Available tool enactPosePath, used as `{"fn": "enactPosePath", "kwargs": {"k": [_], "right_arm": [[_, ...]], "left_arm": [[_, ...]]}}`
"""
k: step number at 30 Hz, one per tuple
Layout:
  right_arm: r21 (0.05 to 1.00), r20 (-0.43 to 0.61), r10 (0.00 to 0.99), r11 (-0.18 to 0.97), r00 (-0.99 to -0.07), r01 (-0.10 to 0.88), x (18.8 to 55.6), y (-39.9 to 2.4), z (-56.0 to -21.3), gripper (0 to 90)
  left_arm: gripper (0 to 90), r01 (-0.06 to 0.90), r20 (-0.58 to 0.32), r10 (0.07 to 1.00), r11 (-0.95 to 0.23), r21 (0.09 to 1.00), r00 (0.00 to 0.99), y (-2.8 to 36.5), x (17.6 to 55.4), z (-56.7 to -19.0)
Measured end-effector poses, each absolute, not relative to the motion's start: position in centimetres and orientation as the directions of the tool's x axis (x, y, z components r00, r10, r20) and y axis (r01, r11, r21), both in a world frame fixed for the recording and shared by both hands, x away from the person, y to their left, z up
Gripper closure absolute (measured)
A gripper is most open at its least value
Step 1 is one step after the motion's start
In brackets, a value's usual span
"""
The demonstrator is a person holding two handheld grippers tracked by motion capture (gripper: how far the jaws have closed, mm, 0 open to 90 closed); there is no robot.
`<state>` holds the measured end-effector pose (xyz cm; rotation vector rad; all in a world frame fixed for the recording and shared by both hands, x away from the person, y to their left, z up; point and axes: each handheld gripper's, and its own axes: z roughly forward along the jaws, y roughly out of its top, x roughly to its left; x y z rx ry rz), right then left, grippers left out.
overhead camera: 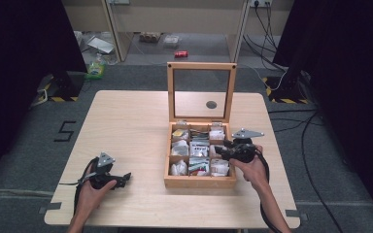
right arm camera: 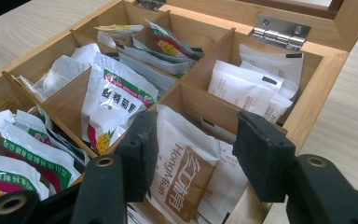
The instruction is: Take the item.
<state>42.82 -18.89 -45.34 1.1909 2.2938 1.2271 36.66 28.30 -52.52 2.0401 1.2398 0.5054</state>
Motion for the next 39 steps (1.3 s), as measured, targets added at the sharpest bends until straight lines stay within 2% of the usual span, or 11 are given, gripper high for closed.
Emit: {"fn": "enactPosePath", "kwargs": {"k": [8, 14, 22, 30, 39], "right_arm": [[0.779, 0.13, 0.758, 0.321, -0.639, 0.539, 42.8, -18.5, -45.8, 56.8], [0.772, 0.09, 0.752, 0.361, -0.653, 0.522, 42.7, -18.5, -45.7, 71.2], [0.775, 0.057, 0.739, 0.39, -0.671, 0.496, 42.5, -18.7, -45.5, 83.7], [0.813, 0.045, 0.736, 0.366, -0.676, 0.453, 42.2, -18.9, -44.2, 88.4], [0.841, 0.037, 0.736, 0.342, -0.676, 0.419, 41.9, -19.1, -43.0, 88.7]], "left_arm": [[0.0, 0.616, -0.022, 0.883, -0.31, 0.724, 0.47, 28.3, 36.7, -52.5], [0.0, 0.616, -0.022, 0.883, -0.309, 0.725, 0.469, 28.3, 36.7, -52.5], [0.0, 0.616, -0.022, 0.883, -0.309, 0.725, 0.469, 28.3, 36.7, -52.5], [0.0, 0.616, -0.023, 0.883, -0.308, 0.725, 0.469, 28.3, 36.7, -52.5], [0.0, 0.616, -0.021, 0.882, -0.312, 0.724, 0.471, 28.3, 36.7, -52.5]]}}
